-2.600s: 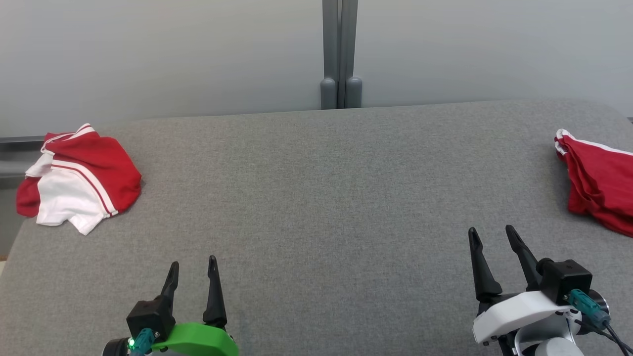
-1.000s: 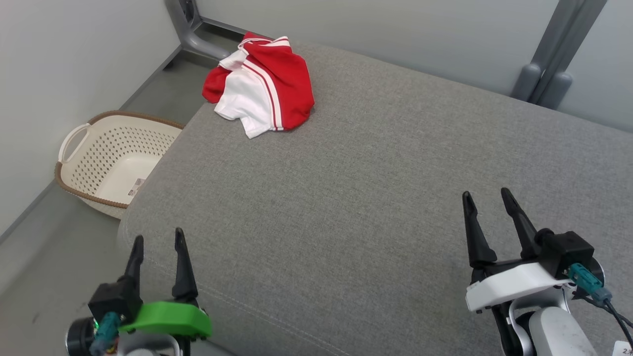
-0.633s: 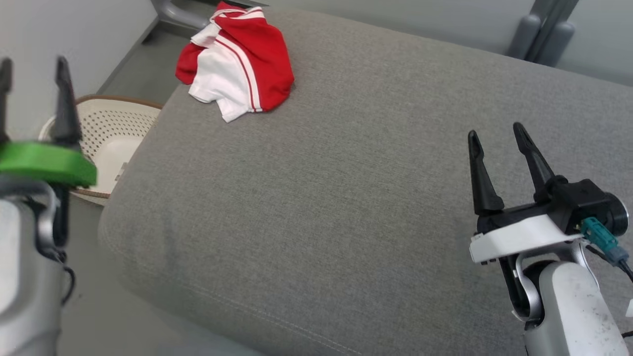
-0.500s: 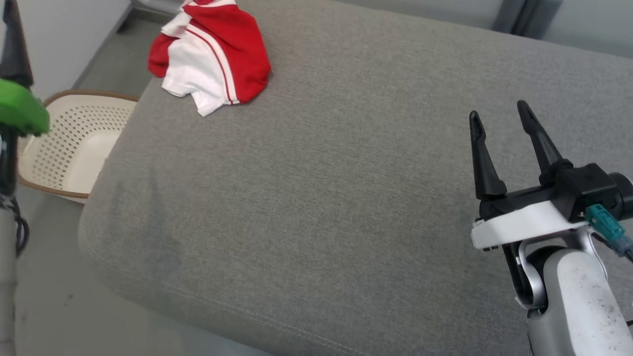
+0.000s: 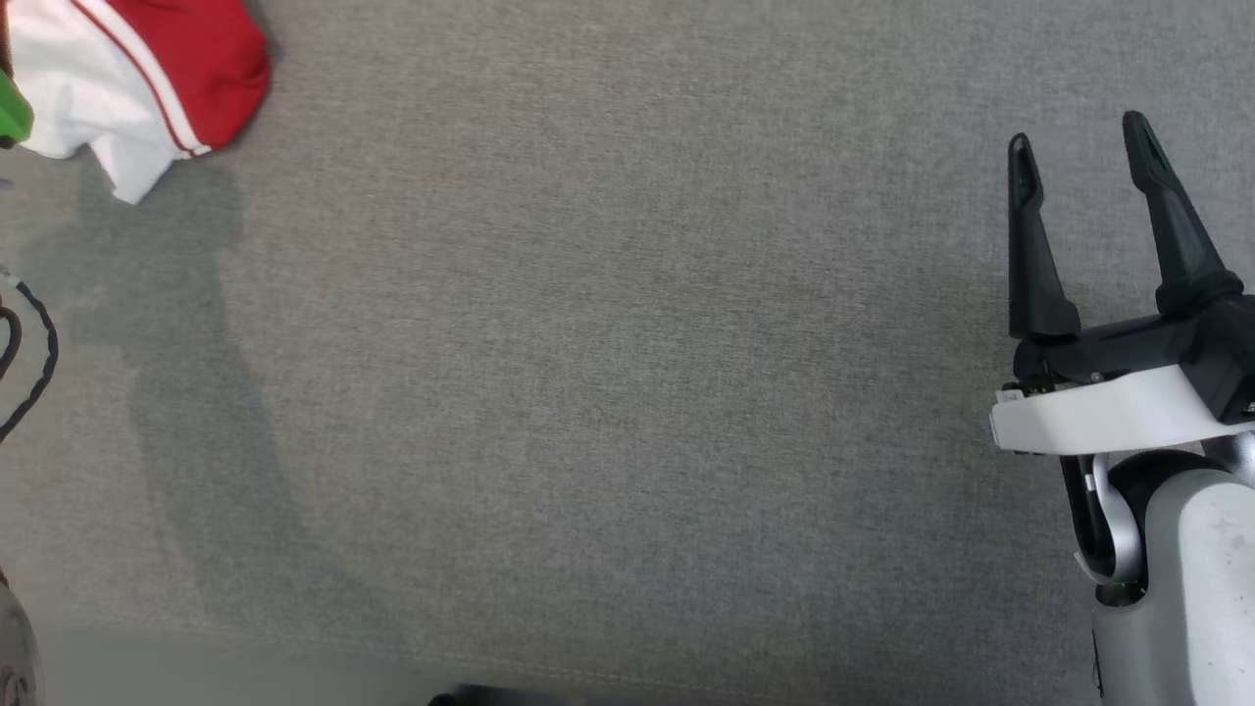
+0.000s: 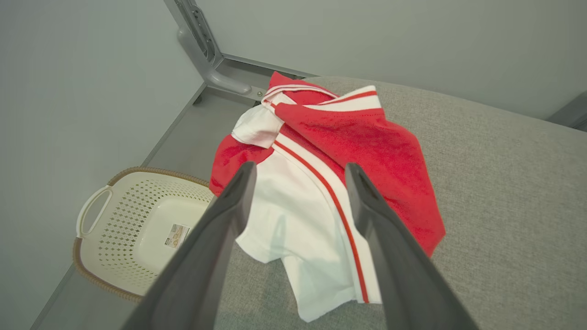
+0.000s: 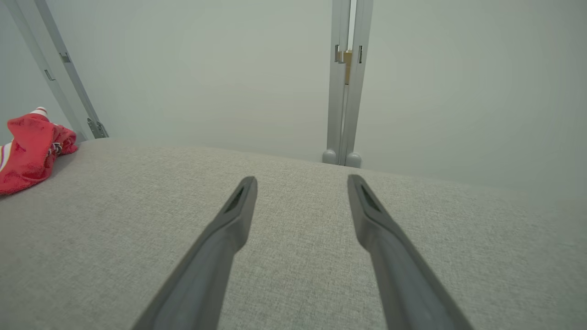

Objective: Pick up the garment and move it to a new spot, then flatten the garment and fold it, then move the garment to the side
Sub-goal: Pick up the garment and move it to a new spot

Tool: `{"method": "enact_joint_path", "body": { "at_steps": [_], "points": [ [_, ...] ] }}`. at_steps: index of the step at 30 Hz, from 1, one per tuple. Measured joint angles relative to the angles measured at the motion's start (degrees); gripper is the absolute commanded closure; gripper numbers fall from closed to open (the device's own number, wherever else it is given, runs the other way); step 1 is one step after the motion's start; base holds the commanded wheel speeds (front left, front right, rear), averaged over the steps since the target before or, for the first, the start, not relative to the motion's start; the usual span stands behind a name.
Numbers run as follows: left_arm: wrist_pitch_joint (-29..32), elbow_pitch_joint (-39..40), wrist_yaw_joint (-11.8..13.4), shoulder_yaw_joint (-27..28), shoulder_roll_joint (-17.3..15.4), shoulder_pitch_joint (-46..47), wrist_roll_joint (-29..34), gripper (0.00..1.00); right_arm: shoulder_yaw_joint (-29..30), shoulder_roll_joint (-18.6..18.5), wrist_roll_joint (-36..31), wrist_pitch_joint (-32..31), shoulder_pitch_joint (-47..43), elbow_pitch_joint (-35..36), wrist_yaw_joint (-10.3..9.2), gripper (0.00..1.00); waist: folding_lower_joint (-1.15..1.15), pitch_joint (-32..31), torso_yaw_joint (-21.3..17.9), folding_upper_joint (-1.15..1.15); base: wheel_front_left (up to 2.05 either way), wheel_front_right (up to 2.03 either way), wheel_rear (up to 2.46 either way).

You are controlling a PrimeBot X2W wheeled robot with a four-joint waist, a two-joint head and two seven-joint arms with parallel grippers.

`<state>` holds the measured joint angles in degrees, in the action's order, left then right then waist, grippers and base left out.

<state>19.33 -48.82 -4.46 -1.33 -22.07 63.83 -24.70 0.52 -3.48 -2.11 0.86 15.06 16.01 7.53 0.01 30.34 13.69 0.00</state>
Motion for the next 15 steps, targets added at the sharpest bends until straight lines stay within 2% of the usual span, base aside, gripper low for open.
{"method": "enact_joint_path", "body": {
  "at_steps": [8, 9, 10, 12, 13, 15],
  "points": [
    [1.82, -7.95, -0.49, -0.45, -0.38, 2.56, -0.8, 0.0, 0.68, 0.14, -0.07, 0.93, -0.15, 0.65, 0.0, 0.0, 0.0, 6.42, -4.94, 0.0, 0.0, 0.0, 0.0],
    [2.16, -8.8, -0.3, -0.36, -0.41, 2.72, -0.87, 0.16, 0.78, 0.18, -0.07, 1.19, -0.15, 0.54, 0.0, 0.0, 0.0, 6.93, -5.5, 0.0, 0.0, 0.0, 0.0],
    [2.32, -9.37, -0.25, -0.41, -0.46, 3.02, -0.96, 0.39, 0.77, 0.2, -0.07, 1.25, -0.15, 0.36, 0.0, 0.0, 0.0, 7.38, -6.03, 0.0, 0.0, 0.0, 0.0],
    [2.47, -10.05, -0.26, -0.62, -0.79, 3.83, -0.96, 0.72, 0.66, 0.26, -0.05, 1.37, -0.14, 0.07, 0.0, 0.0, 0.0, 7.96, -6.76, 0.0, 0.0, 0.0, 0.0],
    [2.0, -10.23, -0.26, -0.69, -0.93, 4.04, -0.94, 1.0, 0.59, 0.3, -0.05, 1.58, -0.14, -0.09, 0.0, 0.0, 0.0, 8.19, -7.05, 0.0, 0.0, 0.0, 0.0],
    [0.6, -10.63, -0.27, -0.96, -1.01, 4.07, -0.73, 1.0, 0.41, 0.37, -0.04, 1.78, -0.12, -0.62, 0.0, 0.0, 0.0, 8.21, -7.27, 0.0, 0.0, 0.0, 0.0]
  ]
}}
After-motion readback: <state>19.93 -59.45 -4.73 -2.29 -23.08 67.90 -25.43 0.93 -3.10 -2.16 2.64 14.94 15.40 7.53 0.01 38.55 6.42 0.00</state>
